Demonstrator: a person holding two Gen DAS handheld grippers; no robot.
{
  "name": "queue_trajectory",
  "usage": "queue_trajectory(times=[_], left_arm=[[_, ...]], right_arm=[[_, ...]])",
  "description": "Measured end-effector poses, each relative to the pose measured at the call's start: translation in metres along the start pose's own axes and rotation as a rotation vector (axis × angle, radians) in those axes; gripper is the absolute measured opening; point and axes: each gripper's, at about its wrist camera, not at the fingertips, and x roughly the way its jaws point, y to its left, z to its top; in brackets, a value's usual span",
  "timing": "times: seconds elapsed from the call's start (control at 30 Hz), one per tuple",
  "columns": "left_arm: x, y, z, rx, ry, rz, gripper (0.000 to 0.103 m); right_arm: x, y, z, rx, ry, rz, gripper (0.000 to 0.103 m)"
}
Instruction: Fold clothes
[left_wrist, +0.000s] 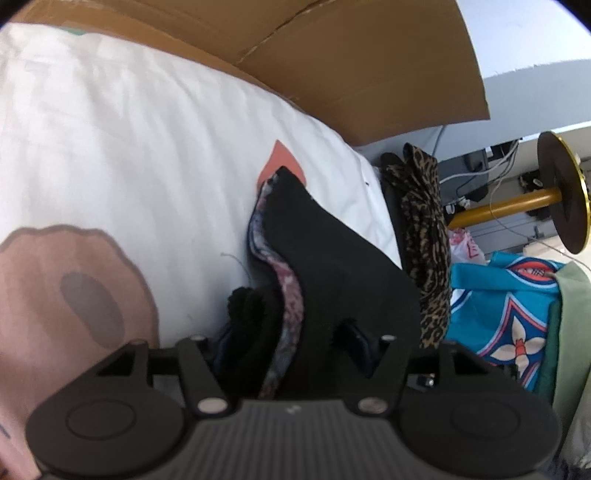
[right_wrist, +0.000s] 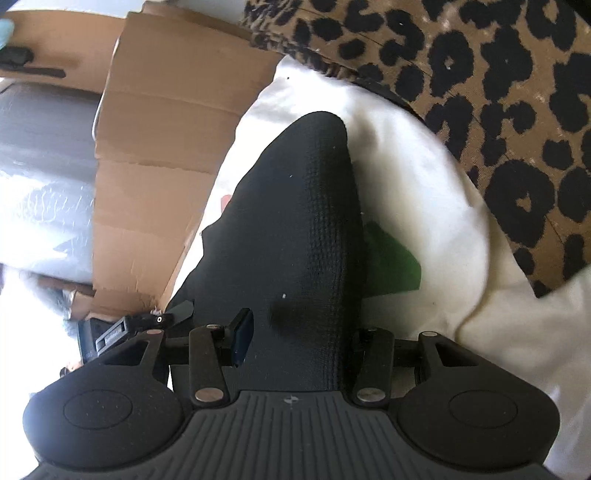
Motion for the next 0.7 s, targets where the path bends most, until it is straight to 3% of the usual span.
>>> queue_trajectory(times=[0.1,0.13,0.17,0.33,0.7], left_arm=[[-0.002,-0.003,0.000,0.024,0.006,0.035,0.048],[-0.003,-0.004,-0.001,0.024,0.008,0.047,0.044],[-0.004,-0.006,-0.001,0.021,0.008,0.055,0.042],[-0.011,-0.026,-0.002,0.061,-0.018,0.110,0.037],[-0.035,-0.074,-0.019,0.146,-0.113,0.185,0.036]], right_arm=[[0.004,0.006,0.002,-0.018,0.010,-0.011,0.046],[0.005,0.010,0.003,-0.019,0.013,-0.021,0.034],[0.006,0.013,0.003,-0.021,0.016,-0.031,0.015],[-0.002,0.025,0.004,-0.062,0.014,-0.080,0.013],[-0.011,0.061,0.002,-0.147,-0.006,-0.135,0.012]])
